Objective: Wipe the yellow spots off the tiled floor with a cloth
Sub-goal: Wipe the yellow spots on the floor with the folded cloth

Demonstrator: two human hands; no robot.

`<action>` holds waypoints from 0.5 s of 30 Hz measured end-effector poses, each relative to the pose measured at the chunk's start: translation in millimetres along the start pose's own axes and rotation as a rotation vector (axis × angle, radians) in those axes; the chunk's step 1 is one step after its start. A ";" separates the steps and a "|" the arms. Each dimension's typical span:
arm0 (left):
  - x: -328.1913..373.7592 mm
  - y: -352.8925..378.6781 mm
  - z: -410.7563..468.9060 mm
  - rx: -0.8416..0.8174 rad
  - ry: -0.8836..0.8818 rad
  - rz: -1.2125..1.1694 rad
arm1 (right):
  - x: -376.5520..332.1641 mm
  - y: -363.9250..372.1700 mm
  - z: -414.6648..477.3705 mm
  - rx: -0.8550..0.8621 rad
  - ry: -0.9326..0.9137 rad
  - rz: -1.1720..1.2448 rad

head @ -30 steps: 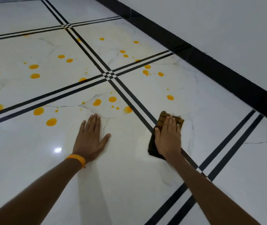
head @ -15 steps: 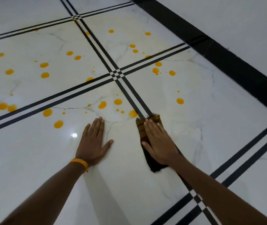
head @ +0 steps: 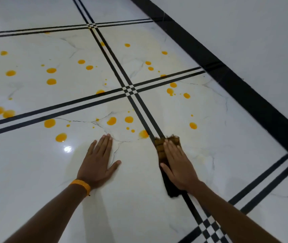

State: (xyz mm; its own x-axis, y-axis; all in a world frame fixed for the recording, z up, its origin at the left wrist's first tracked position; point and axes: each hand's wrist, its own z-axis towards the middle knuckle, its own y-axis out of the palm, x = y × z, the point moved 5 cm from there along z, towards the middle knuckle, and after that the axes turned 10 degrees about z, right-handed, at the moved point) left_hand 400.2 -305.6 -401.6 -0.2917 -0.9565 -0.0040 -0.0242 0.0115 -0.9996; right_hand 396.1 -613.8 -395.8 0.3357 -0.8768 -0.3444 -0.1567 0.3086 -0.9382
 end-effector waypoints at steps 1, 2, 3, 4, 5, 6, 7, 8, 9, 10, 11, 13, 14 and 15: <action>-0.7 -0.1 0.9 0.005 -0.014 -0.007 | 17.9 -8.9 -3.3 0.024 0.035 0.003; -1.8 -0.4 1.8 0.011 -0.018 -0.013 | 38.5 -17.8 -2.3 0.072 0.102 0.010; -2.1 -0.9 1.7 0.019 -0.007 -0.014 | 57.5 -26.0 -0.4 0.114 0.183 0.008; -1.4 0.7 1.1 0.027 0.004 -0.015 | 74.5 -30.5 3.0 0.135 0.259 -0.003; -4.5 -0.4 -1.0 0.041 0.003 -0.015 | 85.8 -32.8 10.7 0.143 0.326 -0.018; -2.7 0.4 -0.7 0.060 -0.007 -0.021 | 97.9 -35.9 24.9 0.166 0.378 -0.044; -1.9 0.0 -0.7 0.068 -0.011 -0.021 | 106.2 -39.5 43.9 0.190 0.450 -0.048; 0.6 0.6 -0.2 0.073 -0.005 -0.021 | 111.7 -45.6 64.7 0.221 0.530 -0.037; 3.2 2.4 1.5 0.079 -0.001 -0.023 | 115.4 -48.0 82.1 0.233 0.597 -0.019; 2.8 2.7 2.3 0.082 -0.004 -0.027 | 113.4 -47.5 95.2 0.228 0.613 -0.022; 1.1 2.3 3.3 0.081 -0.004 -0.028 | 109.0 -44.0 102.9 0.203 0.569 -0.041; 4.0 3.3 0.4 0.070 0.006 -0.015 | 98.9 -35.0 86.9 0.079 0.328 -0.068; 5.4 2.9 -1.6 0.071 0.008 -0.012 | 97.9 -31.3 68.4 0.025 0.195 -0.092; 6.3 2.3 -3.0 0.075 0.007 -0.011 | 103.1 -33.1 49.1 -0.017 0.121 -0.094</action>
State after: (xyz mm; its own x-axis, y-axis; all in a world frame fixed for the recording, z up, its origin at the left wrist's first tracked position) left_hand 395.5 -310.7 -403.9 -0.2989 -0.9543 0.0064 0.0442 -0.0206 -0.9988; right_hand 481.6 -696.3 -401.9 0.2359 -0.9398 -0.2471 -0.1459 0.2172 -0.9652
